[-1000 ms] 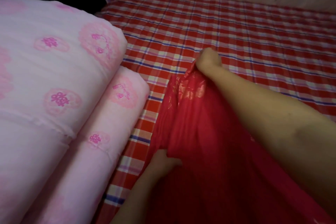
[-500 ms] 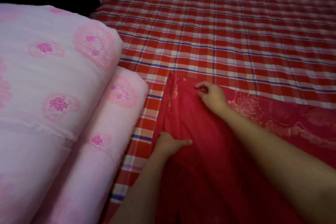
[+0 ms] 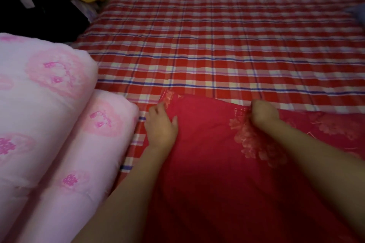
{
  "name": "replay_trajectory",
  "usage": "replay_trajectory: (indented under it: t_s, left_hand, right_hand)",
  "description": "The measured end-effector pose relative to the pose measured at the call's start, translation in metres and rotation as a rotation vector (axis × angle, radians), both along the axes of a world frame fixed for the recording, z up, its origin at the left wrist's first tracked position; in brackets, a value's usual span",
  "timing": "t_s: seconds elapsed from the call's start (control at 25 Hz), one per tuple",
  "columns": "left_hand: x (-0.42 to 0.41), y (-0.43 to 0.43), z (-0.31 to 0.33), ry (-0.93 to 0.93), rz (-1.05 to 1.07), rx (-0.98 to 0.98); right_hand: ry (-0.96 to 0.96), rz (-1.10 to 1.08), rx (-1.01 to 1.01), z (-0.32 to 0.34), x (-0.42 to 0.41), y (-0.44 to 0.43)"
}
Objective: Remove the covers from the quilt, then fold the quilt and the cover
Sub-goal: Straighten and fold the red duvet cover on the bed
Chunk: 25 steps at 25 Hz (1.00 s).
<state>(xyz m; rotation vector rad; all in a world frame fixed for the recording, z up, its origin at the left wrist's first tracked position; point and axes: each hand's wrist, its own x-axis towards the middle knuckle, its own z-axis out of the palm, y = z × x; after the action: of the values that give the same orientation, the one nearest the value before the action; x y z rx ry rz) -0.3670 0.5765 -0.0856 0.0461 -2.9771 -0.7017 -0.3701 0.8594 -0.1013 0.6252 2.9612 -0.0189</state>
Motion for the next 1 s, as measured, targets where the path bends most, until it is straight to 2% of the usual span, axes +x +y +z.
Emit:
replay_trajectory:
  t_s: [0.08,0.12,0.2,0.28,0.36,0.52,0.6,0.68,0.8,0.88,0.92,1.0]
  left_hand:
    - [0.007,0.043,0.006,-0.051,-0.308,-0.099]
    - [0.011,0.057,0.001,-0.195,-0.363,-0.124]
    - [0.009,0.07,-0.024,-0.516,-0.262,-0.104]
    - [0.004,0.065,-0.057,-0.677,-0.077,-0.092]
    - [-0.005,0.058,-0.075,-0.674,0.009,-0.105]
    - [-0.024,0.074,-0.065,-0.715,0.086,-0.165]
    - [-0.022,0.112,-0.051,-0.588,0.014,-0.156]
    - [0.002,0.174,-0.038,-0.449,-0.194,-0.079]
    - [0.049,0.249,-0.047,-0.526,-0.435,-0.057]
    - [0.061,0.269,-0.068,-0.589,-0.45,-0.111]
    - [0.061,0.273,-0.075,-0.601,-0.436,-0.121]
    - [0.058,0.274,-0.081,-0.622,-0.416,-0.13]
  right_hand:
    - [0.135,-0.025,-0.088,0.011,-0.017,0.003]
    - [0.237,-0.017,-0.115,0.017,-0.026,0.005]
    - [0.313,0.009,-0.231,0.018,-0.038,0.012]
    - [0.196,0.065,-0.412,0.001,-0.038,0.018]
    - [0.072,0.11,-0.453,-0.018,-0.023,0.033]
    - [0.125,0.089,-0.246,-0.022,0.035,0.103]
    - [0.071,0.005,-0.098,-0.013,0.066,0.151]
    - [-0.041,-0.088,0.03,-0.003,0.09,0.198]
    - [-0.241,-0.195,-0.069,0.016,0.108,0.261]
    - [-0.34,-0.15,-0.149,0.027,0.113,0.292]
    - [-0.35,-0.073,-0.162,0.031,0.112,0.297]
    - [-0.217,0.092,-0.181,0.038,0.111,0.297]
